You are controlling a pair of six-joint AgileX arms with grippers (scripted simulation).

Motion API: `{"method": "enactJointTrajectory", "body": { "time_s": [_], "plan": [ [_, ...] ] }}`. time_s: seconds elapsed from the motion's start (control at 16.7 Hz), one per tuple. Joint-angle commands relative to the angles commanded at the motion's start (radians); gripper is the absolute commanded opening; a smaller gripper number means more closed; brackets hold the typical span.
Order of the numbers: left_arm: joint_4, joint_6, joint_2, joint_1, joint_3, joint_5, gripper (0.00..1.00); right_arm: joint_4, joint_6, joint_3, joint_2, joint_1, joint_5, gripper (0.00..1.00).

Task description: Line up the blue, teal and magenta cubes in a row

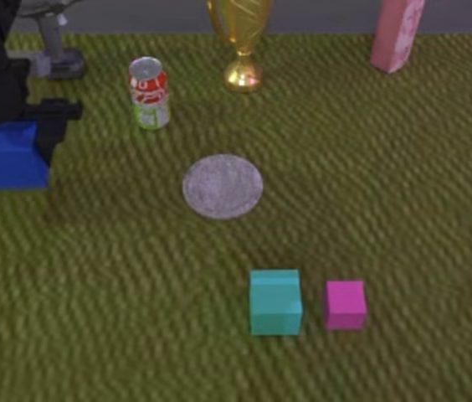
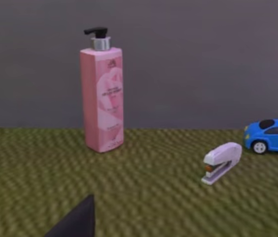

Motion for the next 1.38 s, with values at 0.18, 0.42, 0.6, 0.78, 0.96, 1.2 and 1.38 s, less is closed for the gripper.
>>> {"method": "enactJointTrajectory", "body": {
  "time_s": [0.18, 0.42, 0.6, 0.78, 0.96, 1.2, 1.38],
  "plan": [
    [-0.003, 0.000, -0.002, 0.000, 0.003, 0.000, 0.00, 0.000, 0.000, 0.000, 0.000, 0.000, 0.000, 1.00],
    [0.004, -0.036, -0.023, -0.044, -0.028, -0.001, 0.00, 0.000, 0.000, 0.000, 0.000, 0.000, 0.000, 1.00],
    [0.020, -0.154, -0.097, -0.162, -0.120, -0.002, 0.00, 0.000, 0.000, 0.000, 0.000, 0.000, 0.000, 1.00],
    [0.042, -0.319, -0.198, -0.332, -0.249, -0.003, 0.00, 0.000, 0.000, 0.000, 0.000, 0.000, 0.000, 1.00],
    [0.064, -0.478, -0.297, -0.493, -0.374, -0.004, 0.00, 0.000, 0.000, 0.000, 0.000, 0.000, 0.000, 1.00],
    [0.084, -0.568, -0.370, -0.583, -0.455, -0.006, 0.00, 0.000, 0.000, 0.000, 0.000, 0.000, 0.000, 1.00],
    [0.082, -0.566, -0.366, -0.580, -0.452, -0.006, 0.00, 0.000, 0.000, 0.000, 0.000, 0.000, 0.000, 1.00]
  ]
}}
